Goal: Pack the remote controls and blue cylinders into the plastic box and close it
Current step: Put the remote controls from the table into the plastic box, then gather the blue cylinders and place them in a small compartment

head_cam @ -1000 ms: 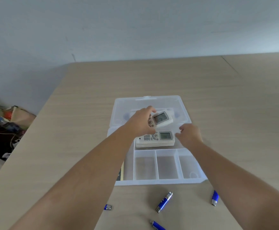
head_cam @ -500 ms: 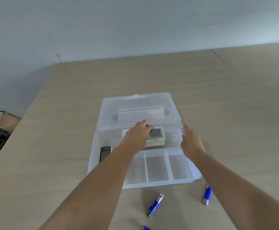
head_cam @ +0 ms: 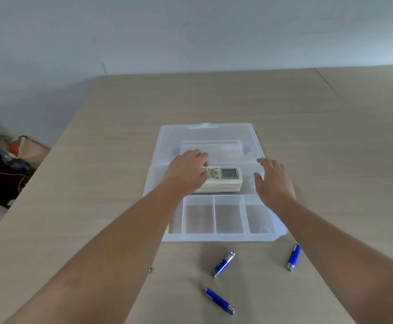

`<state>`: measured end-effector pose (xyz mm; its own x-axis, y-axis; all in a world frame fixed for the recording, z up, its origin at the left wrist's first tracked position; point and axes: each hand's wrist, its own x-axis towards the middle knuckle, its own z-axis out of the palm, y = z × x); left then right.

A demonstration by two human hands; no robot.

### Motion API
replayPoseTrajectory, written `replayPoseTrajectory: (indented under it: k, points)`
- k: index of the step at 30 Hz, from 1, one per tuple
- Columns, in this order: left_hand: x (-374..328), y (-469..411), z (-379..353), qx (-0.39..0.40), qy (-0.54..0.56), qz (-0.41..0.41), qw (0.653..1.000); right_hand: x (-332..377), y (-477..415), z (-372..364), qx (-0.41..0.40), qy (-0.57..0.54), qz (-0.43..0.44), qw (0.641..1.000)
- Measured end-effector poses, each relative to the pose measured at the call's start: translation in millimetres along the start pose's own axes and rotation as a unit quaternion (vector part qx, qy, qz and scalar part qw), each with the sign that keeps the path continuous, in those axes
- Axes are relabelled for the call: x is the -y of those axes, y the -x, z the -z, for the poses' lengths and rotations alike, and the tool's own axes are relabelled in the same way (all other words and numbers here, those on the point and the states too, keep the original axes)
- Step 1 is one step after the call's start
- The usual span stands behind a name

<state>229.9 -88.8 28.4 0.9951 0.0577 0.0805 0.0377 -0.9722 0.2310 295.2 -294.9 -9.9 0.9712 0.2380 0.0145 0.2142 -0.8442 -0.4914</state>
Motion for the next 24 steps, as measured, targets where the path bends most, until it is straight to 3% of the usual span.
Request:
replayPoseTrajectory:
  k: [3,8,12,15,17,20,24]
  points:
    - [12.6,42.9,16.0,-0.091,0.018,0.086,0.992,35.3,30.1,5.3,-0.041,-0.07,0.118,0.99]
    - [43.8,125.5,10.1,-0.162,0.006,0.239,0.957,73.4,106.6,-8.1,0.09,-0.1,0.225,0.965]
    - [57.0,186.6,-12.3,-0.086,0.012,0.359,0.929,72.7,144.9,-31.6,0.313,0.008,0.216,0.925]
    - [53.7,214.6,-31.2,-0.03,0.03,0.413,0.91,60.3,160.3,-44.6,0.381,0.116,0.232,0.887]
    - [50.0,219.8,-39.5,-0.014,0.081,0.473,0.877,52.5,167.0,-50.7,0.378,0.152,0.224,0.886]
    - [48.1,216.9,-45.2,0.026,0.244,0.585,0.773,47.9,173.6,-59.3,0.374,0.198,0.204,0.883]
    - [51.4,209.7,-56.0,0.012,0.339,0.597,0.727,52.0,177.4,-66.2,0.391,0.247,0.203,0.863]
